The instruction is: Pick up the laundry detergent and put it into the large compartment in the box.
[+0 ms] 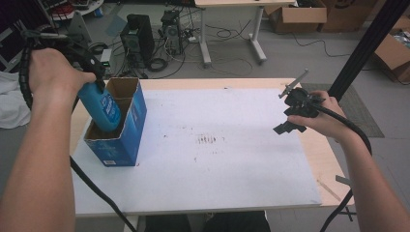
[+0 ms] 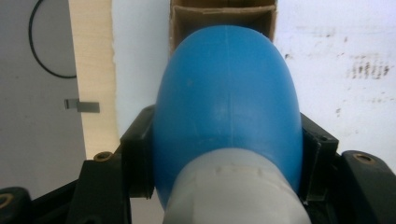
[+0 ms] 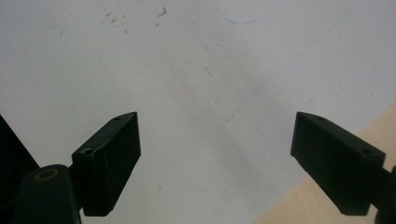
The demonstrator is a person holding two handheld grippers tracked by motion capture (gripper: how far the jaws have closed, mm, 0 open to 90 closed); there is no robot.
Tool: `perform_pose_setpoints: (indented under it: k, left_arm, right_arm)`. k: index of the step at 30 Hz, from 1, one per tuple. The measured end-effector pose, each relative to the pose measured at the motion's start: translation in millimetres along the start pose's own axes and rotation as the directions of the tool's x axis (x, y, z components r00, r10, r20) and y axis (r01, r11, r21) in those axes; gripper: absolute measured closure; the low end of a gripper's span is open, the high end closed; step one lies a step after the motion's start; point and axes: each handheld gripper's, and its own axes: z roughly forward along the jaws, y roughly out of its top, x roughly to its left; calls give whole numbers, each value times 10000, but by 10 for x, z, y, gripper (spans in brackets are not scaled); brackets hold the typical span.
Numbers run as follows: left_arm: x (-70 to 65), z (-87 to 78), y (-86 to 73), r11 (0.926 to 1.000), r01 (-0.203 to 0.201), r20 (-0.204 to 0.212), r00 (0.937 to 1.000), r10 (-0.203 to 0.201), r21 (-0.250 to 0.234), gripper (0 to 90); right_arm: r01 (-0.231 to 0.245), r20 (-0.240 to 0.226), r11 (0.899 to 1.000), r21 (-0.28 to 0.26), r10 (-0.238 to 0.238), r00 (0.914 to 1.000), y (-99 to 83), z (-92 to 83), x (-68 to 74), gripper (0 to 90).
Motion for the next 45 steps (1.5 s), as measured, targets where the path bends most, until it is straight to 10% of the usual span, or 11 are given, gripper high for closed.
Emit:
perform_pose_setpoints:
  k: [23,45]
  left_arm:
    - [43,1013,21,9952,-49,196,9998,30,979,384]
    - [-48,1273,8,9937,-316,76,9995,310,1076,383]
  right_arm:
    - [-59,-35,10000,37,60,10000,-42,66,-30,158]
    - [-46,-111,10000,53,47,9999,-33,112,-15,158]
